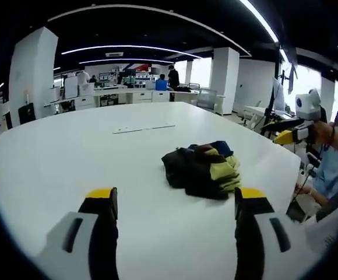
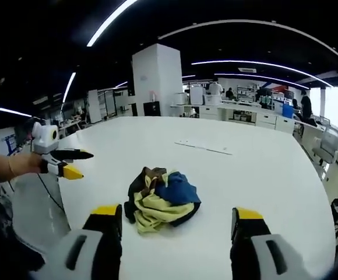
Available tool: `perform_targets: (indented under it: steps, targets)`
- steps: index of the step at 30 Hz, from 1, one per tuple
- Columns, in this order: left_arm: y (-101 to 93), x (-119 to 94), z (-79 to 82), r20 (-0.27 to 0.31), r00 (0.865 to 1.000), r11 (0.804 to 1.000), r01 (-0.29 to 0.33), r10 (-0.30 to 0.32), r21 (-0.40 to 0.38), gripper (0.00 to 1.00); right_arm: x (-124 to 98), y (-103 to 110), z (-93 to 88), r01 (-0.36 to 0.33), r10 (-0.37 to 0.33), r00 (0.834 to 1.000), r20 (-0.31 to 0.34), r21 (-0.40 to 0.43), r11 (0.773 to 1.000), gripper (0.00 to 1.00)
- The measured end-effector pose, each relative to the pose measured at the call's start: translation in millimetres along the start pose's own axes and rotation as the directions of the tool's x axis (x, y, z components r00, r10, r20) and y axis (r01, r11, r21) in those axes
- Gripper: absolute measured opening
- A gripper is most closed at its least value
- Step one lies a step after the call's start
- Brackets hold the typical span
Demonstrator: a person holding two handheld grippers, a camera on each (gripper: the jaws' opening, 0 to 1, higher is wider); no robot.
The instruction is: Fold the garment on the visible template until the final outline fits inside the template.
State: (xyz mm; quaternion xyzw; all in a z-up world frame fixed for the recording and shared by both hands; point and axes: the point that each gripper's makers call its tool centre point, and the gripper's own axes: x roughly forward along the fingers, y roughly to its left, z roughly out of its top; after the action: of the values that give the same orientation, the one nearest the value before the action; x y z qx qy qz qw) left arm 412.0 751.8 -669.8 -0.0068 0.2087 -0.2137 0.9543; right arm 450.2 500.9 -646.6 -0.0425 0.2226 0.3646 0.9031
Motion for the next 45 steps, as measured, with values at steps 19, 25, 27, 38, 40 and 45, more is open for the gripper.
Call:
perform_targets:
  steps: [19, 25, 27, 38, 40, 45]
  targets:
    - [-37.5, 67, -27.5, -0.062, 0.987, 0.989, 0.149, -0.149, -0.01, 0.47, 65, 21, -15.9, -0.143, 0.14, 0.987, -0.073, -0.041, 0.989, 0.31]
    - [-43.7, 83, -30.4, -0.072, 0.982, 0.984, 0.175, -0.176, -0.009, 0.37, 78, 21, -18.6, -0.179, 0.171, 0.98, -0.098, -0.075, 0.981, 0.2]
    - [-46.0, 87, -30.3, -0.072, 0.98, 0.983, 0.185, -0.185, -0.013, 0.32, 83, 20, -20.8, -0.185, 0.174, 0.978, -0.112, -0.096, 0.978, 0.18]
    - [-54.1, 103, -32.9, -0.088, 0.976, 0.98, 0.198, -0.2, -0.027, 0.18, 91, 16, -31.2, -0.2, 0.168, 0.968, -0.184, -0.171, 0.965, 0.04]
    - [-56.6, 106, -33.1, -0.091, 0.974, 0.978, 0.206, -0.207, -0.023, 0.15, 91, 16, -32.0, -0.201, 0.164, 0.967, -0.195, -0.191, 0.961, 0.04]
    - [-60.7, 110, -34.1, -0.096, 0.972, 0.976, 0.215, -0.216, -0.022, 0.09, 90, 17, -32.0, -0.197, 0.154, 0.966, -0.205, -0.21, 0.958, 0.02]
